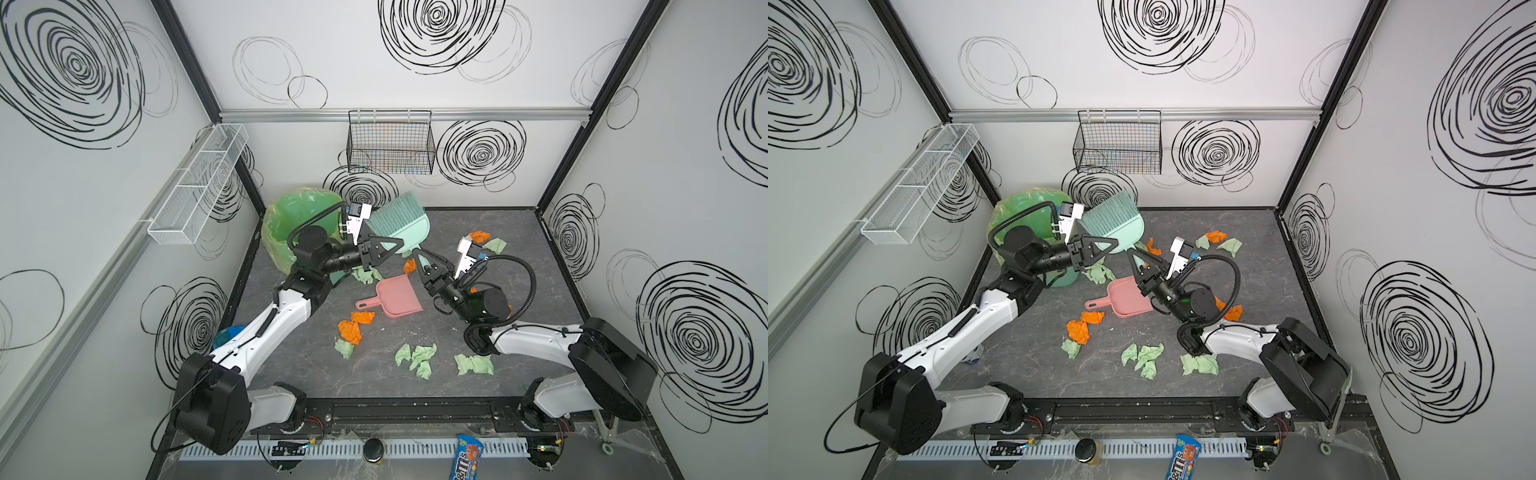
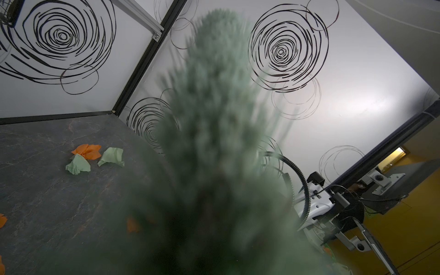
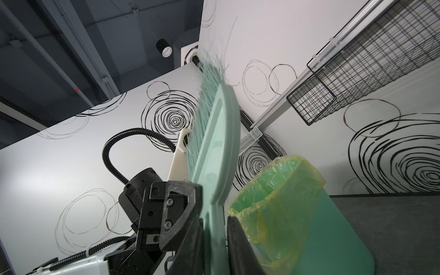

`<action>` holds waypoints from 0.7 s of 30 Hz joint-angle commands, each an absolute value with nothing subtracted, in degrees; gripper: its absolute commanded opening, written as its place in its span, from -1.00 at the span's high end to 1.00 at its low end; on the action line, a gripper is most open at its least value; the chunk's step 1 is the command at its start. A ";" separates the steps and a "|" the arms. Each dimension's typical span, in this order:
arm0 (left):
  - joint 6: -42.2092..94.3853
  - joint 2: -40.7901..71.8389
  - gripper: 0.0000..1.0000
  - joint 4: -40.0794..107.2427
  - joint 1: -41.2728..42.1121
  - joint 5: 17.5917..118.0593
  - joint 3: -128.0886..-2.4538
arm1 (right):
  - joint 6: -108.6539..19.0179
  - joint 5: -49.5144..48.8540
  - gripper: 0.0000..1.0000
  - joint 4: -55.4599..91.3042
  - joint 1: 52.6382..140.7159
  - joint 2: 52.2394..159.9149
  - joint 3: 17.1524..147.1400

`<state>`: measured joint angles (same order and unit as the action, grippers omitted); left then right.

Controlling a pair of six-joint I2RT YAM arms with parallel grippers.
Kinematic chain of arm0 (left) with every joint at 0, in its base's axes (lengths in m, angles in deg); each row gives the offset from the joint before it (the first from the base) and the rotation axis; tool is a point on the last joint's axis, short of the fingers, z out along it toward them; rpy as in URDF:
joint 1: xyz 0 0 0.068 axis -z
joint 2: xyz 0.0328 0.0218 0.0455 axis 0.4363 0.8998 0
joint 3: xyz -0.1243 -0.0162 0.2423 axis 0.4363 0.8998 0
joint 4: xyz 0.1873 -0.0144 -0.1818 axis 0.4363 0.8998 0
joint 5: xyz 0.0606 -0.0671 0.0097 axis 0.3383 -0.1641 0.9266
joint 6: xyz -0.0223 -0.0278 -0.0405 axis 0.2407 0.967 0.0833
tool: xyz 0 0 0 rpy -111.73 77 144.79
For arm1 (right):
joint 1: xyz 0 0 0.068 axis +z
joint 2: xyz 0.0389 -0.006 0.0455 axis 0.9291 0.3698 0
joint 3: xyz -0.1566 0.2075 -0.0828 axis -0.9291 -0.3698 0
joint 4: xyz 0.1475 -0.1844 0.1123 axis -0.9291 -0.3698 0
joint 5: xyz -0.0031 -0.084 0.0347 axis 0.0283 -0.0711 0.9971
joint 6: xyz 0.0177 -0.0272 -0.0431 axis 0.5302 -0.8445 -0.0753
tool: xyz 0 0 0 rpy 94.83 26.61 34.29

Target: Sweep away the paper scraps from the table

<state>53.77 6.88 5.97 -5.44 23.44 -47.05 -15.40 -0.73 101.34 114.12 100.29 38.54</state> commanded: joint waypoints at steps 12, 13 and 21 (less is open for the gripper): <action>29.27 6.84 -0.30 28.10 -4.49 26.60 -48.64 | -15.28 -5.01 0.79 92.44 113.13 89.94 33.46; 28.08 6.49 -0.34 29.19 -4.51 26.99 -48.73 | -15.30 -5.34 0.80 91.15 112.95 88.83 32.76; 21.27 2.99 -0.43 35.23 -7.97 26.97 -50.62 | -15.10 -12.88 0.89 79.57 112.25 78.63 25.63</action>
